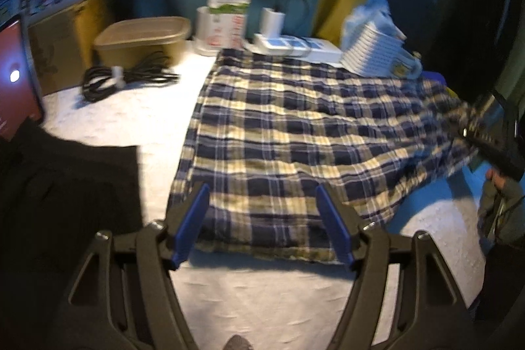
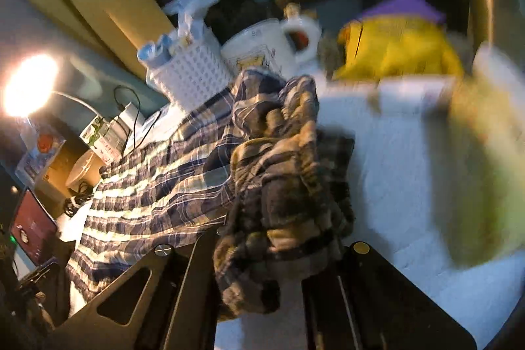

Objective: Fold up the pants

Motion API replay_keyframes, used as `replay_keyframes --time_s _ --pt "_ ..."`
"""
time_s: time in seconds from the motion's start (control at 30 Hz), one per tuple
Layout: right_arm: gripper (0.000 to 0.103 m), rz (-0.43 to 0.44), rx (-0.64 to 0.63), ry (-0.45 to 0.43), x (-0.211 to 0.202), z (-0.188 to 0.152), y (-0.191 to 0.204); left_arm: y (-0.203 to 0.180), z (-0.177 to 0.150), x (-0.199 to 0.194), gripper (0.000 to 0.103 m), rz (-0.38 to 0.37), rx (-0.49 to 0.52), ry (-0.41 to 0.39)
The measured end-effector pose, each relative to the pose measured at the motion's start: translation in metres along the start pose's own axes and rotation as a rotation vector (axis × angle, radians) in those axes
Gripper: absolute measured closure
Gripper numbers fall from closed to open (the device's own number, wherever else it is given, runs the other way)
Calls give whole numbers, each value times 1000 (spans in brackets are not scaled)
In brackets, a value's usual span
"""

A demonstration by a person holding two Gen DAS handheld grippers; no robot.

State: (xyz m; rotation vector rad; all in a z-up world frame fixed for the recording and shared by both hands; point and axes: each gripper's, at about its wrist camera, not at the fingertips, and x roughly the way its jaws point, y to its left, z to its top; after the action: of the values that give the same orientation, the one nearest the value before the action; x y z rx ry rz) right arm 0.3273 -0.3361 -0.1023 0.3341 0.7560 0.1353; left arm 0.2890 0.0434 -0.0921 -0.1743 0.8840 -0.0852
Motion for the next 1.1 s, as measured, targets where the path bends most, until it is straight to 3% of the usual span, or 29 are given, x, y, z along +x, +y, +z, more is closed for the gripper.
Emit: replay_keyframes --time_s 0.23,0.53,0.7,0.87,1.1 --pt "96 -72 -30 -33 -24 28 -30 -34 -2 30 34 -60 48 71" --pt "96 -93 -54 -44 -29 26 -16 -21 0 24 34 -59 45 51" --pt "96 -96 -114 -83 -46 38 17 -4 7 17 34 -60 36 20" --pt "96 -59 -196 -125 -60 47 76 10 11 12 34 -85 32 -2" --pt "96 18 -324 -107 -39 40 170 36 13 4 34 -110 24 -24"
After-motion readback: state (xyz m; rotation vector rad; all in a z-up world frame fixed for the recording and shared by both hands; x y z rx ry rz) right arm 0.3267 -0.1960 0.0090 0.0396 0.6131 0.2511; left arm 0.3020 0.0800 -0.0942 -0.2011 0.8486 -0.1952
